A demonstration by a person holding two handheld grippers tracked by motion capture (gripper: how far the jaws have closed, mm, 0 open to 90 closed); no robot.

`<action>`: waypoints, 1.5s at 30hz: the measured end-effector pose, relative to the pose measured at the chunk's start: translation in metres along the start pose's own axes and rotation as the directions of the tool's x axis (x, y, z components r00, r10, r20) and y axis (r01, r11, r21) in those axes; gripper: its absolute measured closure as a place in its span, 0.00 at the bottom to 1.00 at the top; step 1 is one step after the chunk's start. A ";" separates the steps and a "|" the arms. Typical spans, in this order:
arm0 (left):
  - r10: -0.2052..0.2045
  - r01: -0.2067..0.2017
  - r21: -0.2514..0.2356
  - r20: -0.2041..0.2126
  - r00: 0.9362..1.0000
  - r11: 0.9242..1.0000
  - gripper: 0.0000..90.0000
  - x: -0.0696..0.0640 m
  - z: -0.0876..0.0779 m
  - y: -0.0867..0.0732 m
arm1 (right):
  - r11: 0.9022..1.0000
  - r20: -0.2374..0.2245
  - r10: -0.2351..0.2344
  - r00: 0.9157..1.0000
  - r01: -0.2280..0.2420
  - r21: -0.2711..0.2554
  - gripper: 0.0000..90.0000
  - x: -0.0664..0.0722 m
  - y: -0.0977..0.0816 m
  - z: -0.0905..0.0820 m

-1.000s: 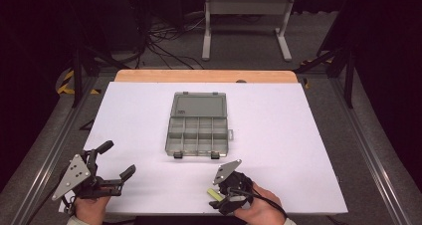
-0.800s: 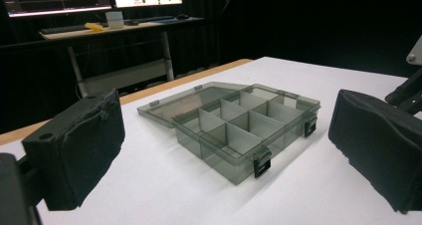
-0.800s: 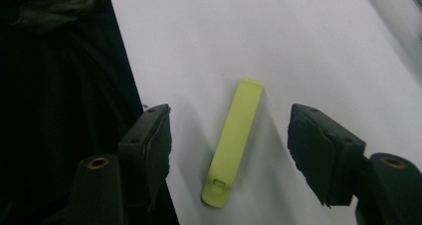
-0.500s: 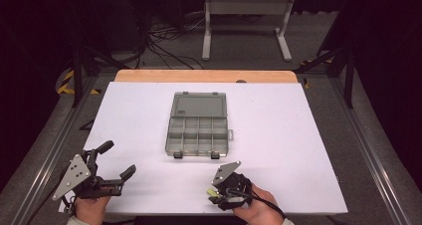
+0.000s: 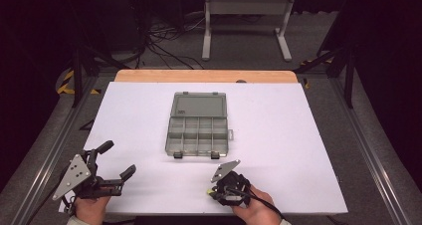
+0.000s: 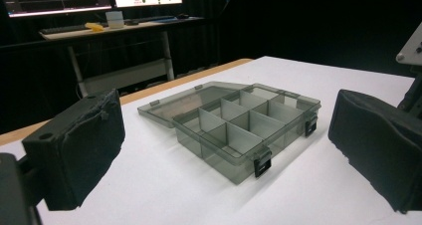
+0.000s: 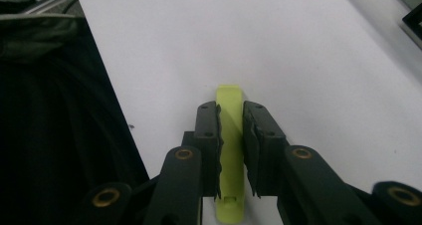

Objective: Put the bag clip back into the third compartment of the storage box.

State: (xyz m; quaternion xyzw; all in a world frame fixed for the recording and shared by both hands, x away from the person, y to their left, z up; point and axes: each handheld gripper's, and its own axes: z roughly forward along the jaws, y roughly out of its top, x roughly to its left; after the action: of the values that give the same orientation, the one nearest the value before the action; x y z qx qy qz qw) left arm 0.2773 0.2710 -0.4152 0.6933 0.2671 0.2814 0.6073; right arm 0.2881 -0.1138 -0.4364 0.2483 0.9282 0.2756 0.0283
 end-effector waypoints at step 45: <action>-0.001 0.001 0.004 0.002 1.000 1.000 0.02 0.000 0.001 0.000 | 0.962 0.051 0.039 0.998 -0.024 -0.270 0.87 -0.032 0.033 -0.067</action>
State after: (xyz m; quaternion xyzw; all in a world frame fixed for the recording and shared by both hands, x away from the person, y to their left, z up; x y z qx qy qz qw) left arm 0.2778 0.2701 -0.4155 0.6946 0.2675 0.2797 0.6064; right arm 0.3179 -0.1381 -0.3649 0.2646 0.8768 0.3927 0.0833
